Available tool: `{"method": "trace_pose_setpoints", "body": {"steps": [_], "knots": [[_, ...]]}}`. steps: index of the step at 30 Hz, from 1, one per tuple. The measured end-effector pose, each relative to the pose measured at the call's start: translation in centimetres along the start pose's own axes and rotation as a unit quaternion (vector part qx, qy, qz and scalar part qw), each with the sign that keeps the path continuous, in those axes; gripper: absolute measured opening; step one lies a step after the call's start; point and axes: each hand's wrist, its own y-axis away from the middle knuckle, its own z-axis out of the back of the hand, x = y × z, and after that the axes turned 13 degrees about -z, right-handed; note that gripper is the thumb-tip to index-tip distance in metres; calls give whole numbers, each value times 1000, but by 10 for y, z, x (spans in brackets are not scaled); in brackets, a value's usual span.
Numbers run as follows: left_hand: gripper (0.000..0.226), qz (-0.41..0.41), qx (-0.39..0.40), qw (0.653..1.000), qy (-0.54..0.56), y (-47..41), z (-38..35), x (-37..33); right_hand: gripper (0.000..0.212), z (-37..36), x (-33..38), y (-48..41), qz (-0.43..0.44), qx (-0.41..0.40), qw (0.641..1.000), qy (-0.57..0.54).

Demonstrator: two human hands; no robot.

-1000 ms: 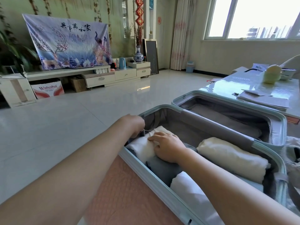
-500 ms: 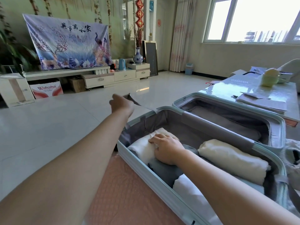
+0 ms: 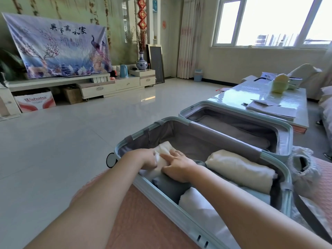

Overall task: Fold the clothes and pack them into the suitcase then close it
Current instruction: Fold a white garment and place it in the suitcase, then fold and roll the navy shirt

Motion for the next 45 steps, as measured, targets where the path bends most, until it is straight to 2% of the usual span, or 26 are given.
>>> {"method": "trace_pose_setpoints", "body": {"steps": [3, 6, 9, 11, 13, 20, 24, 31, 34, 38, 41, 43, 45], "knots": [[48, 20, -23, 1000, 3, 5, 2, -10, 66, 5, -5, 9, 13, 18, 1000, -21], [53, 33, -93, 995, -10, 11, 1, -26, 57, 21, -20, 25, 18, -42, 997, -55], [57, -39, -172, 983, 46, 16, 7, -65, 42, 40, -50, 55, 17, -121, 991, -59], [52, -104, -198, 970, 99, 20, 10, -110, 30, 55, -81, 84, 8, -157, 986, -51], [43, -159, -213, 956, 125, 25, 11, -164, 28, 68, -119, 115, -21, -188, 981, -44], [31, -295, -166, 932, 130, 50, -21, -383, 33, 100, -302, 259, -178, -224, 955, -75], [30, -343, -149, 921, 110, 59, -65, -508, 35, 104, -418, 353, -284, -229, 928, -75], [32, -449, -69, 887, 83, 65, -138, -727, 39, 85, -596, 493, -430, -225, 867, -115], [33, -488, -41, 869, 71, 60, -171, -806, 42, 73, -662, 532, -483, -229, 840, -95], [37, -528, -3, 847, 60, 48, -213, -891, 48, 62, -745, 566, -540, -229, 810, 7], [43, -547, -1, 834, 68, 34, -240, -943, 74, 57, -796, 585, -610, -189, 767, 63], [47, -553, 4, 829, 80, 27, -259, -975, 94, 50, -827, 595, -641, -171, 748, 29], [49, -557, 6, 825, 93, 25, -277, -997, 98, 41, -851, 601, -648, -161, 743, -39]]}}
